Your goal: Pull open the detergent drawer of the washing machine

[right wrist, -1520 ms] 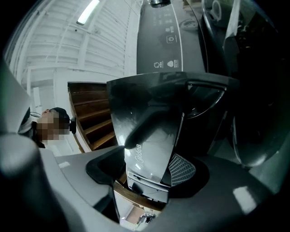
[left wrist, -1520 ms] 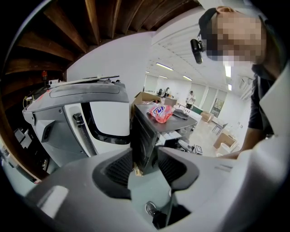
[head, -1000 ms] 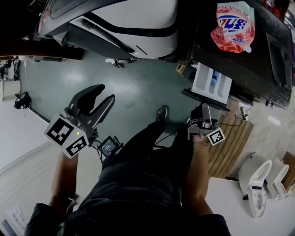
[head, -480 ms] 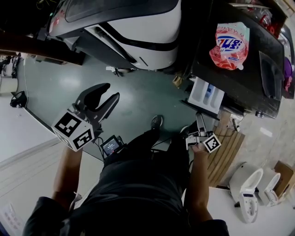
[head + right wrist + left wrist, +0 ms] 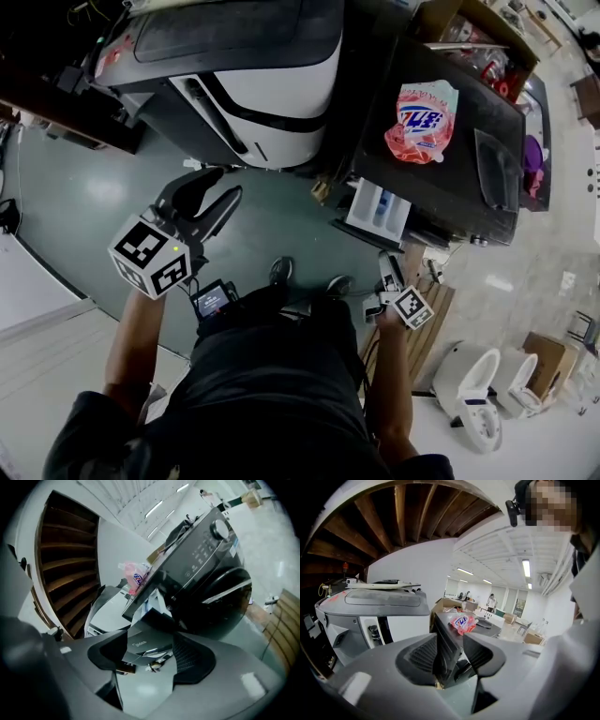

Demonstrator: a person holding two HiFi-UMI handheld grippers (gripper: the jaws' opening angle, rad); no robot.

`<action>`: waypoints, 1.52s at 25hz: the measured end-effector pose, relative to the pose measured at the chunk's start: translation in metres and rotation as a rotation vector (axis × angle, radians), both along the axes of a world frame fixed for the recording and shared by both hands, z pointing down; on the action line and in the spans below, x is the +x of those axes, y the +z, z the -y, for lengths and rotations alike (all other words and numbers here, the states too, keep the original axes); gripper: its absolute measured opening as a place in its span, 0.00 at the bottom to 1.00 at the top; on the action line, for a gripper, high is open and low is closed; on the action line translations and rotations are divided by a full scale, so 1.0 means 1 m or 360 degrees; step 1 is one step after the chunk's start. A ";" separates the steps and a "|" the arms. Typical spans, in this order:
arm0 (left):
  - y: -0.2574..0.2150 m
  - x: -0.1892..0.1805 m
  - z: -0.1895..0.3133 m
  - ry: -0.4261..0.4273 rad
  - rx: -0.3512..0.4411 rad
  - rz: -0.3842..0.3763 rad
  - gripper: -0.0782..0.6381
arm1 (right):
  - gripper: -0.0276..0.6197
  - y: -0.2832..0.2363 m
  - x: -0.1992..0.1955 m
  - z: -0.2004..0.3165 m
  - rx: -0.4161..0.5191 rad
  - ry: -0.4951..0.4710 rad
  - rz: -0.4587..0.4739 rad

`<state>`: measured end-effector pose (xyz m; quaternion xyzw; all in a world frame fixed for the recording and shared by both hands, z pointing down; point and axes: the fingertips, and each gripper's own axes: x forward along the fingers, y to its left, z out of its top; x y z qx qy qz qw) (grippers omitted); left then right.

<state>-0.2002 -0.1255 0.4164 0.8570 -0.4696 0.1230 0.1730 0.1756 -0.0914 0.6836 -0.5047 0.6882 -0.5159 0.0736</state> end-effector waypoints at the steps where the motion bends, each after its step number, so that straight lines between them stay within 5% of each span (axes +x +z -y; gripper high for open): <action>1: -0.002 0.000 0.000 0.0001 0.0012 -0.0007 0.36 | 0.51 -0.006 0.009 -0.001 -0.0007 0.0021 -0.0047; 9: -0.021 0.014 -0.002 0.0037 0.0091 -0.0054 0.36 | 0.35 -0.107 0.054 0.006 0.0289 -0.0050 -0.0549; 19: -0.054 0.039 -0.002 0.0146 0.0221 -0.0058 0.36 | 0.23 -0.272 0.054 0.020 0.0672 -0.0157 -0.1118; 28: -0.060 0.055 -0.006 0.0258 0.0305 0.0001 0.36 | 0.21 -0.408 0.011 0.002 0.1086 -0.0299 -0.1433; 38: -0.060 0.062 -0.011 0.0313 0.0330 -0.0005 0.36 | 0.16 -0.488 -0.020 -0.025 0.1270 -0.0294 -0.1572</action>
